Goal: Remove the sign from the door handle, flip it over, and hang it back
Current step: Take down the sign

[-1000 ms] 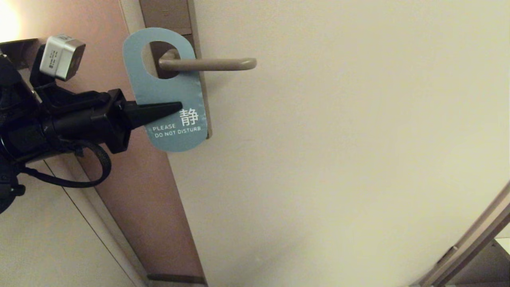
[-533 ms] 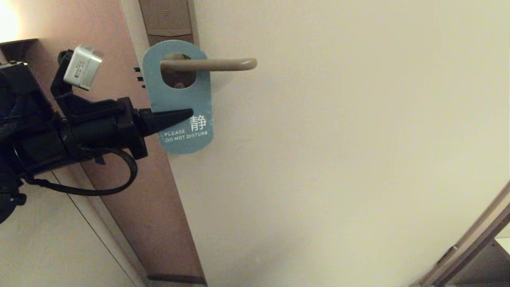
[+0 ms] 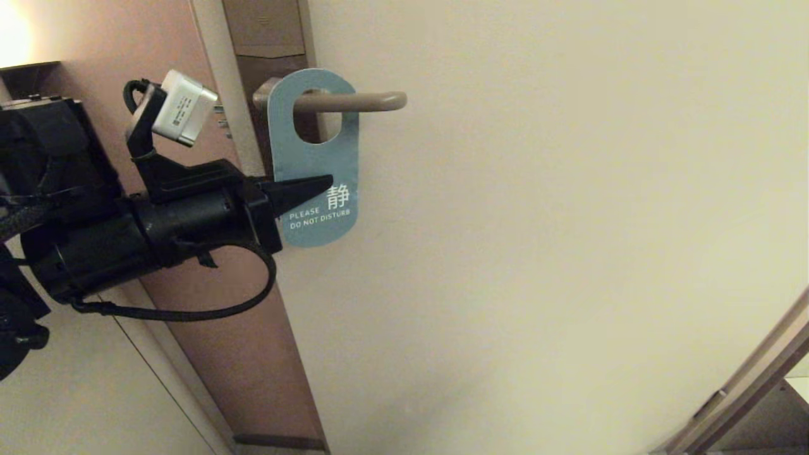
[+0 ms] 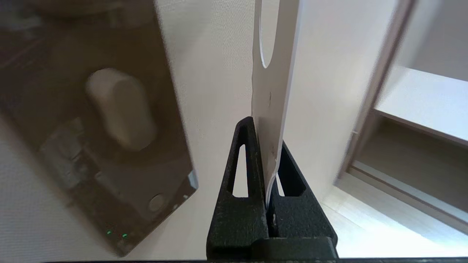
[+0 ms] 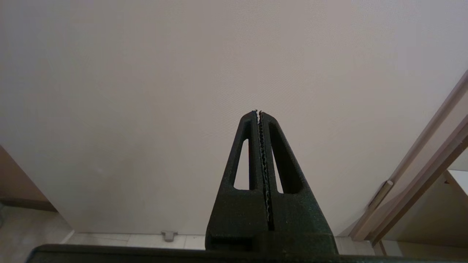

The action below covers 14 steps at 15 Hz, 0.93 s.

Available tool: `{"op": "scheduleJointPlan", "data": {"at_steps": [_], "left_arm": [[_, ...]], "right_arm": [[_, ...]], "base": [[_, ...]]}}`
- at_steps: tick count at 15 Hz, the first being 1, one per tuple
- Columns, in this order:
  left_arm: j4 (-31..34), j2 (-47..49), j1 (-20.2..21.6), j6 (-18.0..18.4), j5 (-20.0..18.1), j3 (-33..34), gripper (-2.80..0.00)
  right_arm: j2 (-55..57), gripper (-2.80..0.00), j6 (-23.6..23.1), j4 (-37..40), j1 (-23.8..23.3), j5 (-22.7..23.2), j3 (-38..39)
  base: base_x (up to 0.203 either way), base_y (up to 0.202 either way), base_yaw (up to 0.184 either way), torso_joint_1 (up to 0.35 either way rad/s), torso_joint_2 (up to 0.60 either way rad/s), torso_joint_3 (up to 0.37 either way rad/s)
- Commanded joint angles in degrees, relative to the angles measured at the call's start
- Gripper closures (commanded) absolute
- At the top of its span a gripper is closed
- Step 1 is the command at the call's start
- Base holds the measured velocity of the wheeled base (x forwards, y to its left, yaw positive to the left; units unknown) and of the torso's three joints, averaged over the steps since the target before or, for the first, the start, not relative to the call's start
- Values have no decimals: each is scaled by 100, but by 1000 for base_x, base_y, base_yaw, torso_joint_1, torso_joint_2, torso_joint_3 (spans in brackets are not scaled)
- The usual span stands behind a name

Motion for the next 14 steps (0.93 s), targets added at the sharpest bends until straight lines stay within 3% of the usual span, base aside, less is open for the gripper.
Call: {"op": "scheduleJointPlan", "data": {"at_steps": [1,4,14], "left_arm": [[-13,-18,-306,6,429,-14,0],[-14,37,-637,23,936,-101,0],[-26,643,-713,23,1171,-826,0]], "right_arm": [[0,0,-2,0,4,-1,0],[0,0,-2,0,-1,-1,0],[0,0,-2,0,4,-1,0]], "base": [[0,0,0,0,0,0],[0,0,0,0,0,0],[0,0,0,0,0,0]]}}
